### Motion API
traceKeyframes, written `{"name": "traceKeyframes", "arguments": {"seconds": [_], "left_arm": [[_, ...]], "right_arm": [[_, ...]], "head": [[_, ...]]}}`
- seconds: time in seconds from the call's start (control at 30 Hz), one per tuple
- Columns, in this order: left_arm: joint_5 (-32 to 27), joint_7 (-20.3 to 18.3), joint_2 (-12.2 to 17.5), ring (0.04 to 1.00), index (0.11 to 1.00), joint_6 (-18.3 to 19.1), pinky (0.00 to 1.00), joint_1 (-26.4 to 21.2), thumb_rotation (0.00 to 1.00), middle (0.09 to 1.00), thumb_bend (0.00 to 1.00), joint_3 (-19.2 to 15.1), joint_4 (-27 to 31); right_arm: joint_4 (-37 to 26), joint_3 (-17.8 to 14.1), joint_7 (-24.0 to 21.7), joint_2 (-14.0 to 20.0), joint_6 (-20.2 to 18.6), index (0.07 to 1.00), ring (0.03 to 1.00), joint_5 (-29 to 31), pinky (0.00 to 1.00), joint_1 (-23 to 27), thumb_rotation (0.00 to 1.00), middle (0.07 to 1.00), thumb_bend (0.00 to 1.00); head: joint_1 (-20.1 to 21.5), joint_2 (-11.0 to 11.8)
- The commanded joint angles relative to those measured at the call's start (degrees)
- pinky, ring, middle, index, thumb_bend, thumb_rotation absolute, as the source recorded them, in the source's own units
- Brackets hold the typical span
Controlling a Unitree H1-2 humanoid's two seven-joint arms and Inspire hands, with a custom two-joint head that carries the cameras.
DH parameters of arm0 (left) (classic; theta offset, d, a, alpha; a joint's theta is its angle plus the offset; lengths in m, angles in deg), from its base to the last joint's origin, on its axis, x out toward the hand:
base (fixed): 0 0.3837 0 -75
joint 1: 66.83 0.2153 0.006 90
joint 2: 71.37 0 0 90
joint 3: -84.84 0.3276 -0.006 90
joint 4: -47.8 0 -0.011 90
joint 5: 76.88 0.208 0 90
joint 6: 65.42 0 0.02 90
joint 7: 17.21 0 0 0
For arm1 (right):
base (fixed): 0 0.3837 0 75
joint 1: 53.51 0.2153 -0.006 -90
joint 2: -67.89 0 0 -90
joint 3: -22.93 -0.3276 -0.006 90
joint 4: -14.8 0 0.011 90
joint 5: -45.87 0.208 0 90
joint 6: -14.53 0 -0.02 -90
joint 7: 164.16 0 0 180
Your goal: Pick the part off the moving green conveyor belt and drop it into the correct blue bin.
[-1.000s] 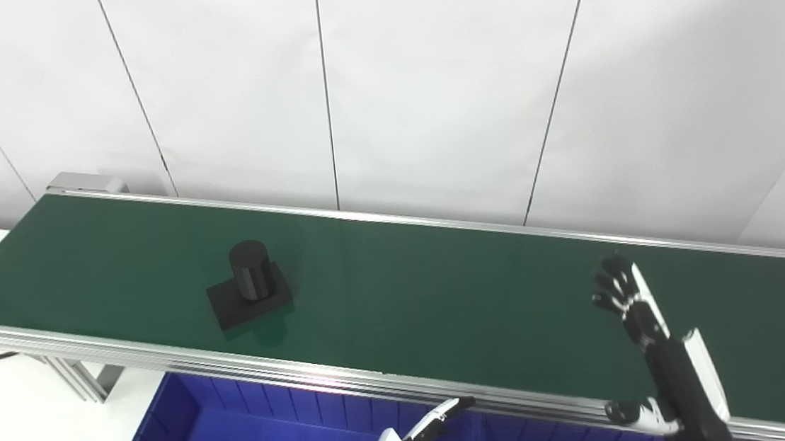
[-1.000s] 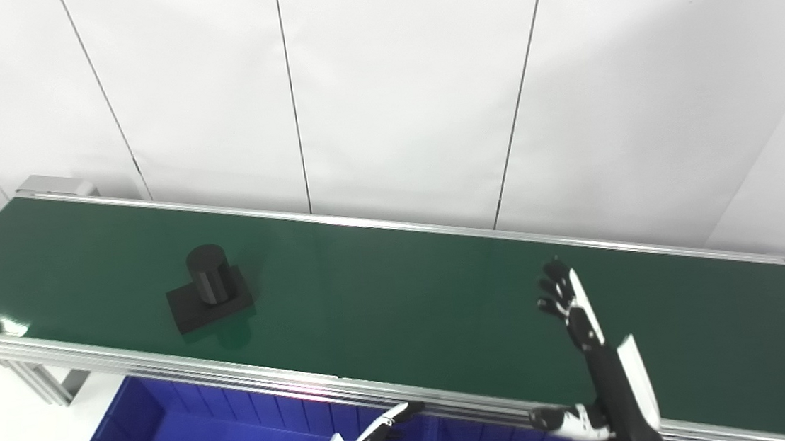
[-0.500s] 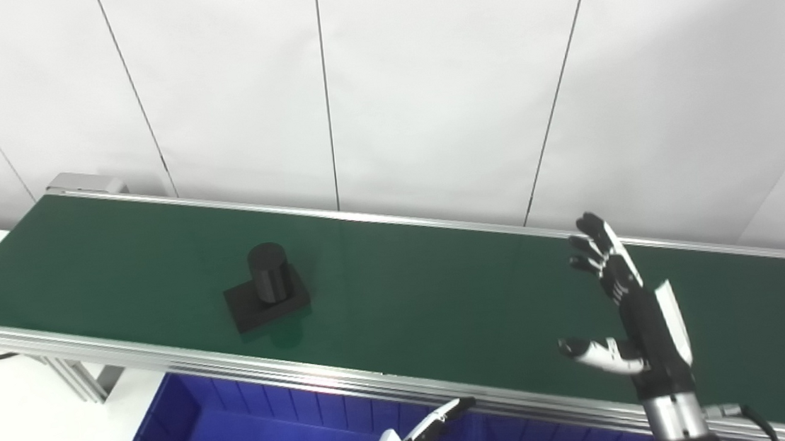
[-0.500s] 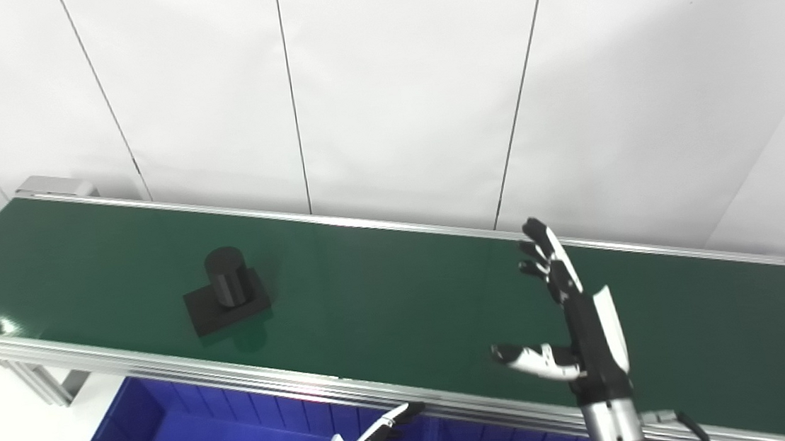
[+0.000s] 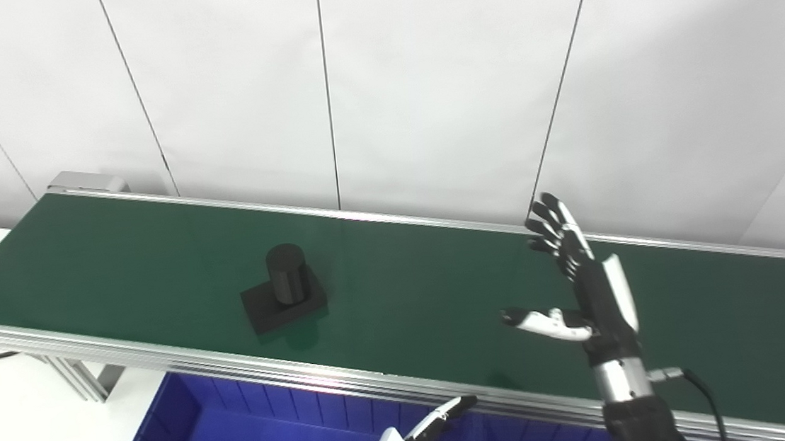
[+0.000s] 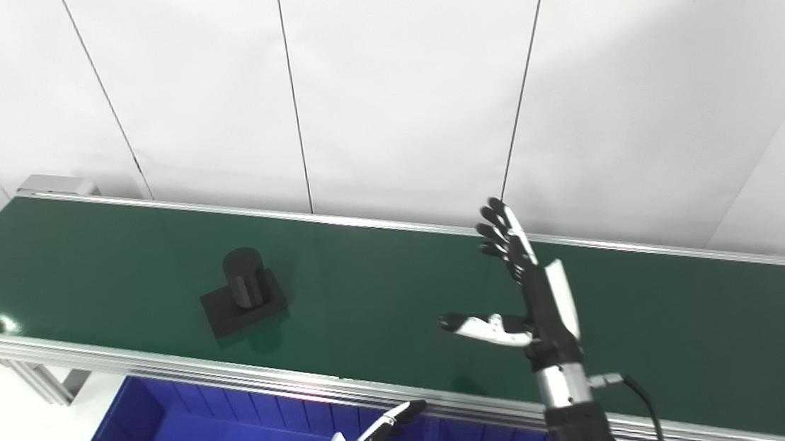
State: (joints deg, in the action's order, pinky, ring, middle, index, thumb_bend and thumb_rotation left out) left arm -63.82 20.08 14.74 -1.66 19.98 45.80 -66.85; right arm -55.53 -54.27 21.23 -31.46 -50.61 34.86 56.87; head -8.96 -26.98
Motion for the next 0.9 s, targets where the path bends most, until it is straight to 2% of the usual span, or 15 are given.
{"name": "traceKeyframes", "arguments": {"seconds": [0.0, 0.03, 0.13, 0.37, 0.53, 0.63, 0.87], "left_arm": [[0.55, 1.54, -0.43, 0.857, 0.87, -0.68, 0.82, -1.74, 0.88, 0.88, 0.94, 0.12, 0.82], [0.62, 1.72, -0.45, 0.854, 0.869, -0.68, 0.81, -1.78, 0.89, 0.877, 0.94, 0.22, 0.73], [0.26, 1.43, -0.56, 0.858, 0.87, -0.68, 0.83, -2.07, 0.89, 0.88, 0.95, 0.49, 0.33], [0.53, 1.5, -0.73, 0.857, 0.868, -0.68, 0.83, -2.36, 0.89, 0.88, 0.96, 0.89, 0.16], [0.45, 1.48, -0.86, 0.856, 0.864, -0.68, 0.83, -2.44, 0.88, 0.877, 0.97, 1.12, -0.08], [1.11, 2.74, -0.88, 0.853, 0.864, -0.68, 0.82, -2.68, 0.88, 0.874, 0.96, 1.9, -0.18], [0.94, 3.73, -0.79, 0.849, 0.866, -0.68, 0.82, -3.12, 0.88, 0.871, 0.96, 3.22, -0.27]], "right_arm": [[1.31, -0.36, -0.7, -0.95, 1.51, 0.956, 0.858, -0.57, 0.76, 3.56, 0.32, 0.934, 0.97], [2.1, -0.43, -0.86, -1.2, 1.59, 0.946, 0.85, -0.65, 0.74, 4.03, 0.28, 0.93, 0.98], [5.12, 0.1, -0.98, -1.83, 1.92, 0.938, 0.84, -1.35, 0.71, 5.96, 0.26, 0.915, 0.98], [12.16, 1.6, -1.8, -2.18, 1.94, 0.897, 0.858, -2.6, 0.73, 10.28, 0.2, 0.899, 0.99], [16.18, 2.09, -0.8, -2.39, 1.99, 0.889, 0.833, -4.76, 0.75, 12.59, 0.22, 0.888, 1.0], [19.37, 2.36, -0.45, -2.73, 2.0, 0.883, 0.82, -5.59, 0.75, 14.53, 0.21, 0.882, 1.0], [23.89, 2.39, 0.42, -3.48, 1.98, 0.876, 0.786, -6.11, 0.72, 17.35, 0.23, 0.852, 1.0]], "head": [[-0.11, 0.01], [-0.11, 0.01], [-0.25, 0.13], [-1.07, 0.25], [-1.21, 0.33], [-1.5, 0.45], [-2.13, 0.36]]}}
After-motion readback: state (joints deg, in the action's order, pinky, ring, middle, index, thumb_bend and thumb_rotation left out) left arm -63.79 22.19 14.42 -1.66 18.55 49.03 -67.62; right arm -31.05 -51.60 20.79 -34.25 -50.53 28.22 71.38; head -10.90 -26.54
